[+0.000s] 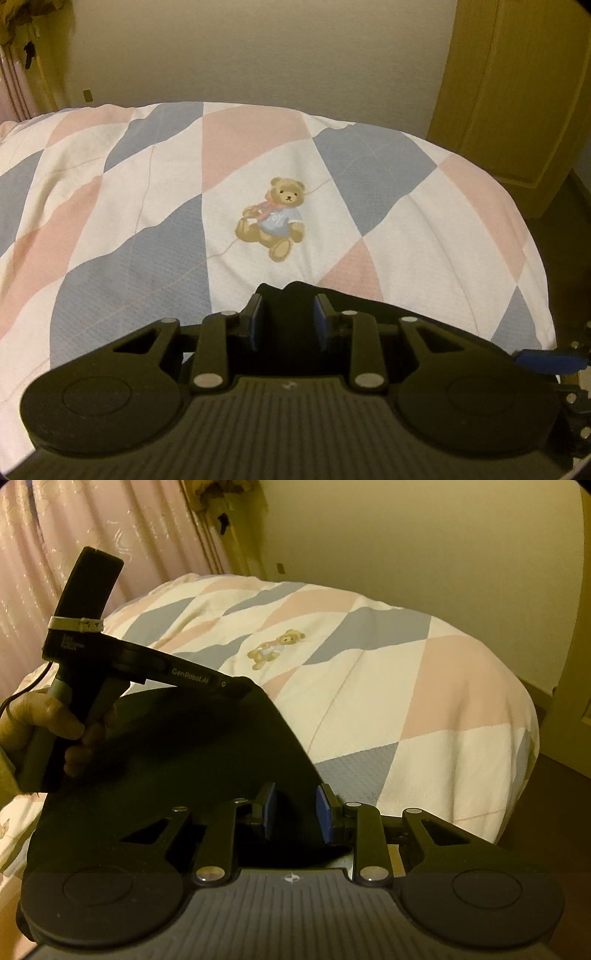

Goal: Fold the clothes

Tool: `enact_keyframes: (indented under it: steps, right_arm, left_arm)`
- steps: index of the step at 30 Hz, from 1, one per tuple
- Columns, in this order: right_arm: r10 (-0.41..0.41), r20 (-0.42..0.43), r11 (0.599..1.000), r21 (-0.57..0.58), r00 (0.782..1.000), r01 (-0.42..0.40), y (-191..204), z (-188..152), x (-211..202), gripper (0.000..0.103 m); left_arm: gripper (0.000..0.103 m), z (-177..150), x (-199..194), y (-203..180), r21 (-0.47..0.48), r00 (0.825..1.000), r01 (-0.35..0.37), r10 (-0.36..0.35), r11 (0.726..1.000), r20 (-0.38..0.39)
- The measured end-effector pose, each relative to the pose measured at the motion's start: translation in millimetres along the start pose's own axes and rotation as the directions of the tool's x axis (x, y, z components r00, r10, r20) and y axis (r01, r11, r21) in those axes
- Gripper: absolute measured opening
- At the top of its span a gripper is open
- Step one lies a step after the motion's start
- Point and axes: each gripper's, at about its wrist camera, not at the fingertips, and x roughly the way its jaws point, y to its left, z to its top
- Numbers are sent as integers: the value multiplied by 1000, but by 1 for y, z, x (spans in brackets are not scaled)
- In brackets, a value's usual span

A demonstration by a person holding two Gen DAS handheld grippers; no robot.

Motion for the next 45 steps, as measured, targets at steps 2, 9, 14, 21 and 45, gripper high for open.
enact_keyframes:
  steps: [2, 9, 14, 21, 45]
  right_arm:
    - [-6, 4, 1000, -9, 1000, 6, 1, -1, 1, 29]
    - [-2, -14, 1000, -19, 1000, 2, 0, 5, 1, 29]
    - [81, 33, 992, 90, 996, -84, -22, 16, -40, 36]
    - [233, 28, 941, 245, 972, -233, -63, 4, -71, 53]
    - [470, -351, 881, 241, 810, -407, -61, 82, 78, 72]
  left_arm:
    - [27, -2, 0, -1, -8, 1000, -6, 6, 1000, 7]
    - [27, 7, -17, -19, 28, 994, -107, 107, 994, -11]
    - [39, -23, -86, -5, -109, 987, -161, 162, 981, -2]
    - [64, -112, -182, 40, -460, 992, -129, 122, 878, -45]
    - [65, -183, -125, 56, -801, 982, 171, -162, 574, 93]
